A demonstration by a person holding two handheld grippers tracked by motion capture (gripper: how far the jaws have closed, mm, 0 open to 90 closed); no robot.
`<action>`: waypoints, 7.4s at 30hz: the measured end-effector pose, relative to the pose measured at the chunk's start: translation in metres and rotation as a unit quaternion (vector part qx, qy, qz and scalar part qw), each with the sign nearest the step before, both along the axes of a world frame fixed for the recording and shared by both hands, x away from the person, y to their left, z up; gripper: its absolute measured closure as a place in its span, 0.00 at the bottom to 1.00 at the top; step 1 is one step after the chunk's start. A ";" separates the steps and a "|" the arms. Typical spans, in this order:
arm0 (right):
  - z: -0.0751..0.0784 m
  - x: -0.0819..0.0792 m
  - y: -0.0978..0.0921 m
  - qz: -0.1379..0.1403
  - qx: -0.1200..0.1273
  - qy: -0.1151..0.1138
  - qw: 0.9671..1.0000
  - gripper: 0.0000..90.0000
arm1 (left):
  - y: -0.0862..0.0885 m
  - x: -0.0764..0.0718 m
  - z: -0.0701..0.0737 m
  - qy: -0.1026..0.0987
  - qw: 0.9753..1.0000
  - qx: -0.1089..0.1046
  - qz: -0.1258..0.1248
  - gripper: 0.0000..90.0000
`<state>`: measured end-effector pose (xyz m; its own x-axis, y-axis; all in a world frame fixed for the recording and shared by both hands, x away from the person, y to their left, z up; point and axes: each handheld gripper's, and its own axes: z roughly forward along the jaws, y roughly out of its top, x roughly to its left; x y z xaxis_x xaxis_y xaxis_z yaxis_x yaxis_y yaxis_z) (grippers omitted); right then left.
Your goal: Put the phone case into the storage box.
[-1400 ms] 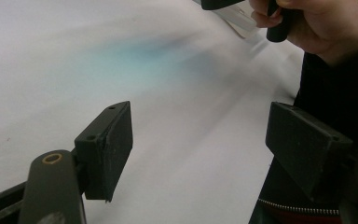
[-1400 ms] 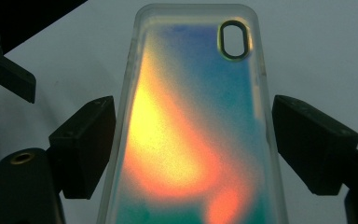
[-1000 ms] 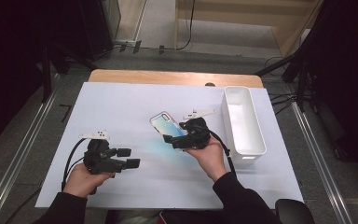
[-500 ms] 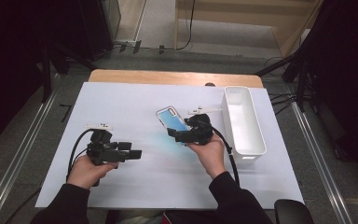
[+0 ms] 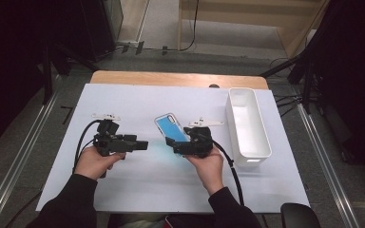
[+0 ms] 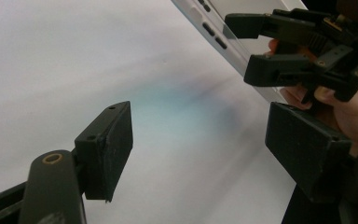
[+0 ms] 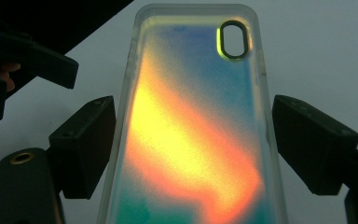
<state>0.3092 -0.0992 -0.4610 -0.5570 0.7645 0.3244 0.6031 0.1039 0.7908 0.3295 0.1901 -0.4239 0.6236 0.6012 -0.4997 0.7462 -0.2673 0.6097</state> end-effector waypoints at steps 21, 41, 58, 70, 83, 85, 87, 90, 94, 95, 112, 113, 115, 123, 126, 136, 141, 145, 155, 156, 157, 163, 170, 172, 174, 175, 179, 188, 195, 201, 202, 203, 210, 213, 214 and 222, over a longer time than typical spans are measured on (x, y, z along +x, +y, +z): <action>-0.019 -0.004 -0.002 -0.038 0.029 0.009 0.999 0.17 | -0.015 0.026 -0.003 0.016 0.999 0.009 0.035 0.25; -0.027 -0.005 0.009 -0.058 0.044 0.002 0.997 0.17 | -0.037 0.040 0.007 -0.009 0.998 0.027 0.062 0.25; -0.029 -0.006 0.017 -0.068 0.056 -0.010 0.996 0.17 | -0.046 0.052 0.005 0.015 0.995 0.024 0.095 0.35; -0.030 -0.008 0.026 -0.071 0.064 -0.013 0.995 0.17 | -0.059 0.052 0.002 0.023 0.993 0.028 0.117 0.45; -0.029 -0.010 0.029 -0.077 0.078 -0.020 0.994 0.17 | -0.056 0.049 -0.005 0.033 0.989 -0.013 0.143 0.65; -0.029 -0.011 0.030 -0.079 0.076 -0.026 0.994 0.17 | -0.056 0.049 -0.005 0.037 0.989 -0.011 0.143 0.66; -0.029 -0.011 0.031 -0.079 0.078 -0.026 0.993 0.17 | -0.056 0.048 -0.006 0.033 0.988 -0.016 0.147 0.70; -0.029 -0.011 0.031 -0.078 0.079 -0.028 0.993 0.17 | -0.055 0.048 -0.007 0.040 0.988 -0.018 0.149 0.75; -0.029 -0.012 0.032 -0.078 0.079 -0.028 0.993 0.17 | -0.054 0.048 -0.008 0.048 0.988 -0.023 0.147 0.80; -0.029 -0.012 0.031 -0.078 0.079 -0.027 0.993 0.17 | -0.054 0.048 -0.008 0.048 0.988 -0.024 0.148 0.80; -0.031 -0.014 0.034 -0.076 0.069 -0.041 0.994 0.16 | -0.052 0.047 -0.007 0.058 0.987 -0.059 0.140 0.86; -0.031 -0.014 0.034 -0.076 0.061 -0.045 0.994 0.16 | -0.052 0.046 -0.006 0.058 0.987 -0.059 0.139 0.87; -0.031 -0.015 0.035 -0.077 0.055 -0.047 0.994 0.16 | -0.053 0.046 -0.006 0.059 0.987 -0.063 0.137 0.88; -0.028 -0.014 0.029 -0.054 0.068 -0.062 0.994 0.11 | -0.049 0.045 -0.002 0.069 0.985 -0.092 0.130 0.88; -0.023 -0.012 0.026 -0.049 0.073 -0.071 0.994 0.01 | -0.048 0.044 0.000 0.063 0.986 -0.092 0.127 0.88; -0.015 -0.004 0.022 0.014 0.036 -0.037 0.999 0.00 | -0.047 0.042 0.009 0.026 0.990 -0.081 0.114 0.88; -0.011 0.000 0.017 0.031 0.015 -0.044 0.998 0.00 | -0.045 0.043 0.013 0.007 0.992 -0.071 0.105 0.88; -0.007 0.004 0.013 0.051 0.009 -0.035 0.998 0.00 | -0.045 0.043 0.014 0.001 0.993 -0.058 0.098 0.88; -0.003 0.008 0.005 0.092 -0.018 -0.002 0.996 0.00 | -0.044 0.041 0.019 -0.022 0.996 -0.048 0.073 0.88; -0.002 0.008 0.004 0.099 -0.018 -0.002 0.995 0.00 | -0.044 0.041 0.020 -0.025 0.996 -0.049 0.069 0.88; -0.001 0.007 0.004 0.104 -0.022 -0.001 0.994 0.00 | -0.043 0.041 0.021 -0.031 0.997 -0.046 0.062 0.88; 0.005 0.005 -0.007 0.120 -0.022 0.000 0.993 0.00 | -0.045 0.038 0.028 -0.063 0.997 -0.041 0.034 0.88; 0.011 0.004 -0.018 0.140 -0.027 -0.004 0.990 0.00 | -0.047 0.035 0.029 -0.084 0.996 -0.040 0.006 0.88; 0.013 0.004 -0.020 0.145 -0.024 -0.002 0.989 0.00 | -0.048 0.033 0.030 -0.090 0.995 -0.037 0.009 0.88; 0.015 0.004 -0.022 0.143 -0.026 -0.003 0.989 0.00 | -0.048 0.031 0.031 -0.100 0.994 -0.036 0.008 0.88; 0.016 0.004 -0.024 0.141 -0.028 -0.008 0.990 0.00 | -0.049 0.030 0.031 -0.108 0.994 -0.034 0.006 0.88; 0.020 0.004 -0.026 0.139 -0.029 -0.014 0.990 0.00 | -0.053 0.025 0.032 -0.136 0.990 -0.022 0.000 0.88; 0.024 0.001 -0.026 0.133 -0.035 -0.018 0.990 0.00 | -0.062 0.012 0.031 -0.167 0.986 -0.016 0.018 0.88; 0.026 -0.001 -0.027 0.122 -0.031 -0.025 0.992 0.00 | -0.066 0.005 0.027 -0.179 0.983 -0.010 0.046 0.88; 0.028 -0.001 -0.029 0.107 -0.019 -0.035 0.993 0.00 | -0.069 0.004 0.023 -0.168 0.984 -0.008 0.053 0.88; 0.029 -0.001 -0.029 0.103 -0.017 -0.037 0.994 0.00 | -0.070 0.003 0.023 -0.166 0.985 -0.009 0.056 0.88; 0.029 -0.001 -0.030 0.099 -0.016 -0.042 0.994 0.00 | -0.070 0.003 0.023 -0.166 0.984 -0.010 0.061 0.88; 0.031 -0.004 -0.032 0.084 -0.006 -0.052 0.995 0.00 | -0.079 -0.002 0.023 -0.171 0.982 -0.003 0.079 0.88; 0.032 -0.005 -0.031 0.073 -0.003 -0.062 0.995 0.00 | -0.081 -0.004 0.022 -0.167 0.982 -0.007 0.085 0.88; 0.033 -0.006 -0.031 0.069 -0.004 -0.066 0.995 0.00 | -0.081 -0.004 0.021 -0.165 0.982 -0.011 0.088 0.88; 0.034 -0.008 -0.024 0.037 -0.009 -0.075 0.996 0.00 | -0.085 -0.012 0.015 -0.155 0.981 -0.026 0.117 0.88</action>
<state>0.3007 -0.1229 -0.4265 -0.6539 0.7238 0.2202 0.4684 0.1587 0.8692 0.3178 0.1052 -0.4086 0.5976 0.7252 -0.3420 0.5604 -0.0727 0.8250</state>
